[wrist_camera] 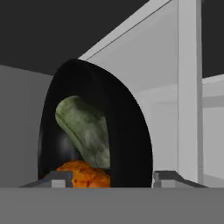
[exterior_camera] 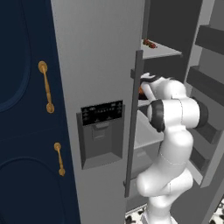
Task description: Pick the chicken drumstick and cucumber from their plates and place them in the bowl. Then put the bowl in the fridge.
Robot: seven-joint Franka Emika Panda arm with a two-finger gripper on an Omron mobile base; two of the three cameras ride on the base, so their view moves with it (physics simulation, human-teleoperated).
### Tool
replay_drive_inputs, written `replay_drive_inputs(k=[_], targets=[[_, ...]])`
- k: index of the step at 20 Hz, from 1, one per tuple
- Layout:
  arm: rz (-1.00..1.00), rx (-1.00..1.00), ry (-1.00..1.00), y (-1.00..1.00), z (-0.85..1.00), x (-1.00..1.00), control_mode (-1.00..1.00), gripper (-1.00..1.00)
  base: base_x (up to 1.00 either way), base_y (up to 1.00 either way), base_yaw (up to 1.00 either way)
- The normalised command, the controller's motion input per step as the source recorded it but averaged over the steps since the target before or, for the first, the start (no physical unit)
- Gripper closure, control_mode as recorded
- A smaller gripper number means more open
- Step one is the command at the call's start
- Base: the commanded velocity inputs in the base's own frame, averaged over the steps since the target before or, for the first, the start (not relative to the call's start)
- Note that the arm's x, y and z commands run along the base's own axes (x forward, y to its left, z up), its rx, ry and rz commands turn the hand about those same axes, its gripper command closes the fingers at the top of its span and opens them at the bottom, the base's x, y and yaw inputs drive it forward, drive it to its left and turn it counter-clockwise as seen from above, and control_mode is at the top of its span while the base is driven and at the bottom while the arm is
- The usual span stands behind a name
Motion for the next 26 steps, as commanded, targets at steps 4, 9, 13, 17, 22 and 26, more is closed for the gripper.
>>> replay_drive_inputs(k=[4, 9, 13, 17, 22, 26], targets=[[0.0, 0.0, -0.28, 0.03, 0.36, -0.13, -1.0, -1.0, 0.0, 0.0, 0.0], [-0.05, 0.0, -0.31, 0.3, 0.43, -0.59, -1.0, -1.0, 0.0, 0.0, 0.0], [-0.1, 0.0, -0.14, 0.0, 0.53, -0.81, -1.0, -1.0, 0.0, 0.0, 0.0], [-0.08, 0.0, -0.02, -0.04, 0.68, -1.0, -1.0, -1.0, 0.0, 0.0, 0.0], [-0.01, 0.0, -0.06, 0.0, 0.98, -1.0, -1.0, -1.0, 0.0, 0.0, 0.0], [0.0, -0.04, -0.09, 0.0, 1.0, -1.0, -1.0, -1.0, 0.0, 0.0, 0.0]])
